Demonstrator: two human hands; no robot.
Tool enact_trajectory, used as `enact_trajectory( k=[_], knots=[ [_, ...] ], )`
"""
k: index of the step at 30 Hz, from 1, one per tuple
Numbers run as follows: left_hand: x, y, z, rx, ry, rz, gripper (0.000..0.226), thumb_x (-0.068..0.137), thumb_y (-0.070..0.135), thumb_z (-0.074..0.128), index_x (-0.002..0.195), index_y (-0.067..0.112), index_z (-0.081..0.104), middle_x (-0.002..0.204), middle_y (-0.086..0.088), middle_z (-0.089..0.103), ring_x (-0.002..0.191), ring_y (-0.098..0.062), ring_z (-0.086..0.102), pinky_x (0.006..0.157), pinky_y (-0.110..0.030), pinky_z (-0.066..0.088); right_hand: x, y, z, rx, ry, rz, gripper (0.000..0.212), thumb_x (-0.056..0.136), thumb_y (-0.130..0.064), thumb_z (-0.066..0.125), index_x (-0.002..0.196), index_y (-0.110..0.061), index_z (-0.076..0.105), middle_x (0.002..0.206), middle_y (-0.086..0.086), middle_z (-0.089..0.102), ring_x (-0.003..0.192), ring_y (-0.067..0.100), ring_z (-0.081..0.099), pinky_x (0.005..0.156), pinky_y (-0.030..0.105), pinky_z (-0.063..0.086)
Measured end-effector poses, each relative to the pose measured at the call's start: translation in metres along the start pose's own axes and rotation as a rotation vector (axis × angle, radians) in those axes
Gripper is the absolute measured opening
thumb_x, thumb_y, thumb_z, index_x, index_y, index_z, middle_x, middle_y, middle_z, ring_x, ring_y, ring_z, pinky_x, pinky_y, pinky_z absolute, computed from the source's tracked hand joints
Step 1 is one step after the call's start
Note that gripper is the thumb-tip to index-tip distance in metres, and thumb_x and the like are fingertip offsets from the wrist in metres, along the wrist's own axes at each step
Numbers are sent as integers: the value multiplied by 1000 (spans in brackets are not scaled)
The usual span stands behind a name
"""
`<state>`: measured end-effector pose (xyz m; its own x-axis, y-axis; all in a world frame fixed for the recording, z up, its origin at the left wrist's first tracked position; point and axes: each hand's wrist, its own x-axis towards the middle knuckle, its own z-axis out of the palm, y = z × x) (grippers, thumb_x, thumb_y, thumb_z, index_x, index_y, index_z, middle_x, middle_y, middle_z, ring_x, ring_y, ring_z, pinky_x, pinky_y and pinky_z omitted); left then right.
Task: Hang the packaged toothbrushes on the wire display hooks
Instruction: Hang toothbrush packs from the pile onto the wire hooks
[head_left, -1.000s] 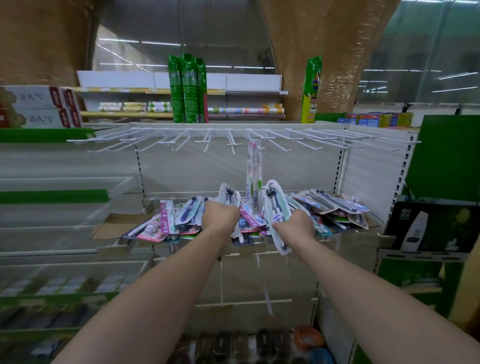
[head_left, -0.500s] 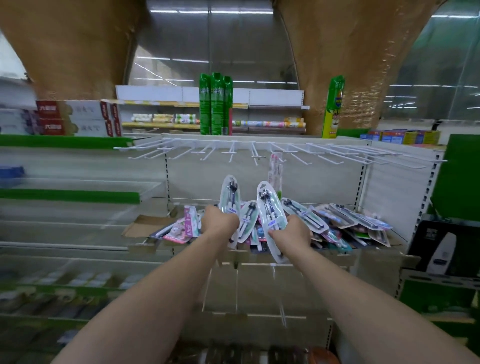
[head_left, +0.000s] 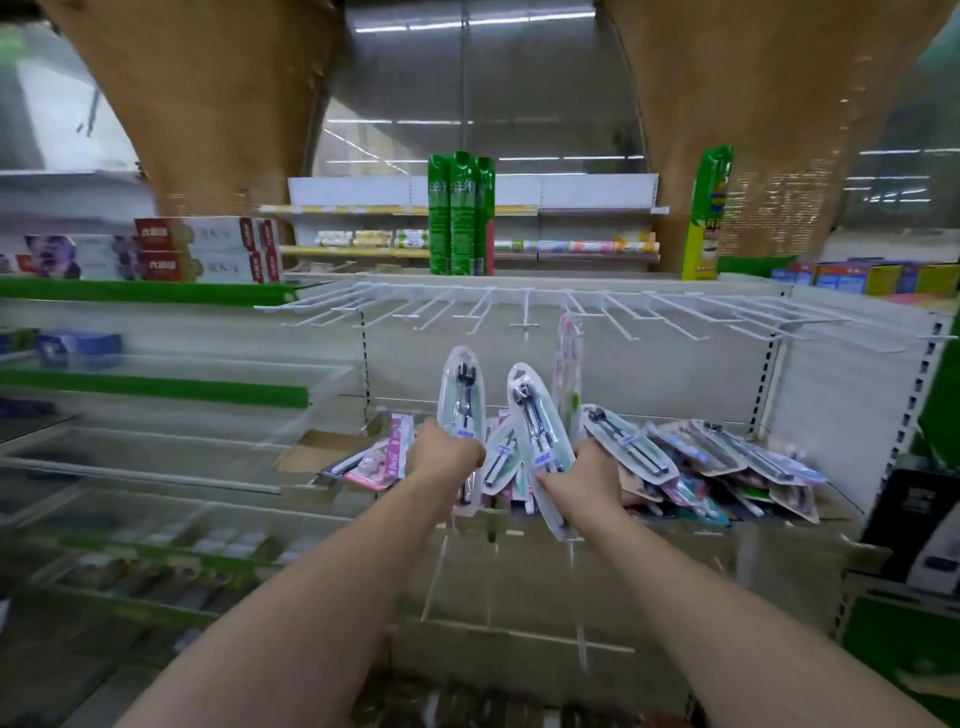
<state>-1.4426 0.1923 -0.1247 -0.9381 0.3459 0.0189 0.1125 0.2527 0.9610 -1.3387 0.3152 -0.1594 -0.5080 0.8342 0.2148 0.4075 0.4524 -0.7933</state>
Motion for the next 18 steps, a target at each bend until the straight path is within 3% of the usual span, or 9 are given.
enact_trajectory(
  k=[2, 4, 12, 16, 18],
  knots=[
    [-1, -1, 0, -13, 25, -6, 39, 75, 1, 68, 110, 11, 55, 94, -11, 66, 84, -25, 62, 75, -37, 57, -1, 2, 1, 41, 0, -11, 30, 84, -18, 75, 109, -14, 60, 93, 1, 66, 83, 22, 61, 61, 26, 45],
    [-2, -2, -1, -19, 32, -9, 38, 75, 0, 67, 110, 12, 56, 93, -10, 66, 83, -24, 62, 75, -36, 57, -2, 3, 4, 76, -15, -26, 30, 84, -17, 77, 109, -14, 60, 90, -1, 65, 78, 18, 61, 56, 23, 41],
    [8, -11, -11, -47, 7, -19, 39, 78, -2, 70, 110, 14, 54, 96, -9, 67, 89, -28, 68, 83, -45, 61, -6, -10, 10, 249, -61, -146, 23, 85, -15, 77, 99, -20, 59, 91, -3, 66, 85, 18, 65, 79, 38, 56],
    [20, -14, -21, -38, -5, 4, 36, 72, 0, 70, 99, 18, 55, 93, -10, 68, 90, -32, 68, 83, -49, 61, -4, -26, 20, 275, -35, -164, 22, 85, -14, 77, 99, -14, 61, 90, -2, 64, 87, 21, 63, 80, 36, 54],
    [24, -13, -31, -23, -2, 16, 29, 73, -1, 68, 87, 20, 53, 89, -8, 66, 91, -33, 66, 86, -48, 60, -2, -34, 27, 288, -20, -166, 23, 84, -11, 78, 99, -10, 62, 88, 0, 65, 83, 19, 63, 72, 31, 52]
  ],
)
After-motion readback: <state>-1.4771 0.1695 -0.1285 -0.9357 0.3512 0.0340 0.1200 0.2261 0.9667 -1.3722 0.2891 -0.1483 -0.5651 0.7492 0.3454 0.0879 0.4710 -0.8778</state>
